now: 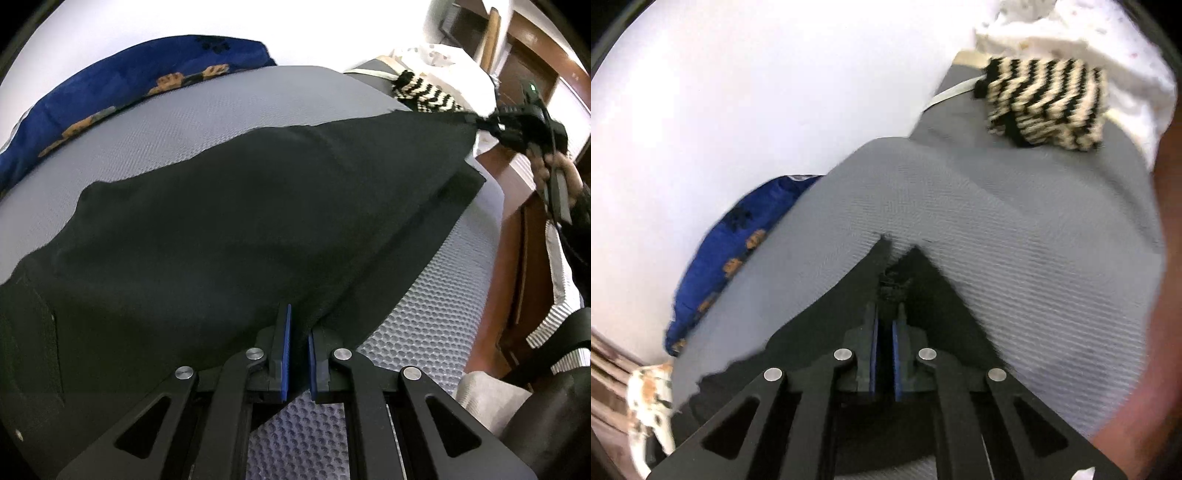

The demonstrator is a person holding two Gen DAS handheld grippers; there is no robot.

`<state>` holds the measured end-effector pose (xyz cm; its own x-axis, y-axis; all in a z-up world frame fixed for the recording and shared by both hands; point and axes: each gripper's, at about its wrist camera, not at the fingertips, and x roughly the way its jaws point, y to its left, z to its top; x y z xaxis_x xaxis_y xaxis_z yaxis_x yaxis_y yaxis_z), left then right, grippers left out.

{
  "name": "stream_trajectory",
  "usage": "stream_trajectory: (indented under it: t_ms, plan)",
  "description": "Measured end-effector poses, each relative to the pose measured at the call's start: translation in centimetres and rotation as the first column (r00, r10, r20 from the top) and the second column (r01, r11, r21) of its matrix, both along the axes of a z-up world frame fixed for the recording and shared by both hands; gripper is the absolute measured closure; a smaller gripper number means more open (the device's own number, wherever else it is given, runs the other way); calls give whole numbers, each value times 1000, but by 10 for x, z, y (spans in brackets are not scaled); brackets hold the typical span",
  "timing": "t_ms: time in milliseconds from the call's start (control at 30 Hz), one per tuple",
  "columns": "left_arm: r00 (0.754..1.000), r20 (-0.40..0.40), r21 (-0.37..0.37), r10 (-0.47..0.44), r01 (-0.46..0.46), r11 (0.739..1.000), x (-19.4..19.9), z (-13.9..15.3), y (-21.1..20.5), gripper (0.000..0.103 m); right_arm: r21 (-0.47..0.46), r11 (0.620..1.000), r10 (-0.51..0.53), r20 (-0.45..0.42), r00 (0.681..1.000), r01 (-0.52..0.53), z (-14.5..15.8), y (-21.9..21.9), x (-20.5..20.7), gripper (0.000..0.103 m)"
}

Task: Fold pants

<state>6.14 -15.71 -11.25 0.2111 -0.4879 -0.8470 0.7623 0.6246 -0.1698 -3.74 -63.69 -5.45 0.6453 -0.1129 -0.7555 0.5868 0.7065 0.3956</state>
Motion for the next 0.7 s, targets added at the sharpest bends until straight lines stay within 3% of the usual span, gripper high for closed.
stream_trajectory:
  t_ms: [167,267,600,700]
  plan:
    - [998,17,40,-58,57,998,-4,-7,-6,95,-38,997,-75,-167,983,70,-45,-8,-27,100]
    - [997,27,46,-69,67,997,-5,-8,-7,95,39,993,-108,-132,985,114,-54,-19,-39,100]
    - [998,27,37,-51,50,998,-7,-10,-5,94,27,996,-83,-97,992,86,-35,-13,-44,101]
    - [998,26,38,-49,48,998,-8,-10,-5,94,60,994,-89,-117,989,97,-40,-13,-46,91]
